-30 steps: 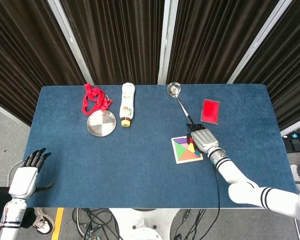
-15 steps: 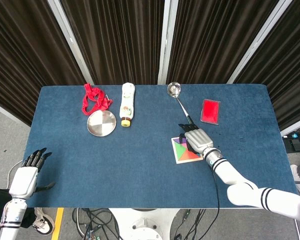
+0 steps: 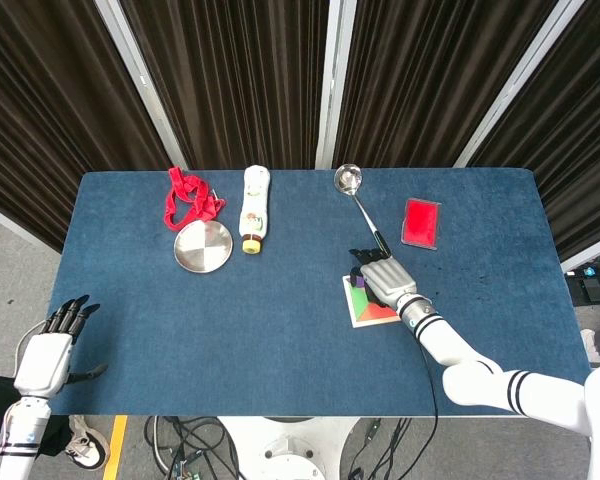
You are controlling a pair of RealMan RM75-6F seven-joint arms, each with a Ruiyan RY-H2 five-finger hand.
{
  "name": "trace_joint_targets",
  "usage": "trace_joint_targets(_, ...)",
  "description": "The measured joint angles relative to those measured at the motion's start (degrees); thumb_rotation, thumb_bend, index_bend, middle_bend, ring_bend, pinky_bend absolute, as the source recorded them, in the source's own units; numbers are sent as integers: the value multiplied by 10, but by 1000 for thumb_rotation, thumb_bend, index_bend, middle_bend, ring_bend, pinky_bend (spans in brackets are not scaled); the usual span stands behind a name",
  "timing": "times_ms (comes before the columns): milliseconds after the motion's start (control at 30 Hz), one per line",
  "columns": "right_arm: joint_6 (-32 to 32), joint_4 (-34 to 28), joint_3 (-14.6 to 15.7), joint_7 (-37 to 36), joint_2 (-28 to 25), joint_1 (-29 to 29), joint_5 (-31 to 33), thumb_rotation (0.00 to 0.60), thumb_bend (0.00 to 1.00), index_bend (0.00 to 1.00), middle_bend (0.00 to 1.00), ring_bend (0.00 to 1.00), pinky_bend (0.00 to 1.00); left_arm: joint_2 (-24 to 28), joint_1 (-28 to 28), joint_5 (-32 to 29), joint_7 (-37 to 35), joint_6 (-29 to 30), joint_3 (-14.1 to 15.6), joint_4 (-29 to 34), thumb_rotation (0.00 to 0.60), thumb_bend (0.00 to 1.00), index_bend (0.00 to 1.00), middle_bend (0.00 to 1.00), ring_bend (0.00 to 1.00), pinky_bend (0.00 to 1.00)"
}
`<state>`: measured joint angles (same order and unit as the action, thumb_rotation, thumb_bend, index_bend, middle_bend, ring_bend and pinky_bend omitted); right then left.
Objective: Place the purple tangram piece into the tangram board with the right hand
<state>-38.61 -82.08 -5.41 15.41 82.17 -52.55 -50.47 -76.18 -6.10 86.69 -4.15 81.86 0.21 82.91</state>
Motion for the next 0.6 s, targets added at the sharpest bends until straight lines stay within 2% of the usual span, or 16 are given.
trace_joint_targets(333, -2, -2, 4, 0, -7, 2, 10, 600, 976, 387, 0, 0, 0, -1, 0, 0, 3, -2, 1, -1, 600, 31, 142, 45, 0, 140)
trace_joint_targets(600, -39, -33, -5, -32, -36, 27, -32, 600, 974, 374, 0, 0, 0, 2, -1, 2, 6, 0, 1, 5, 600, 31, 142, 45, 0, 140)
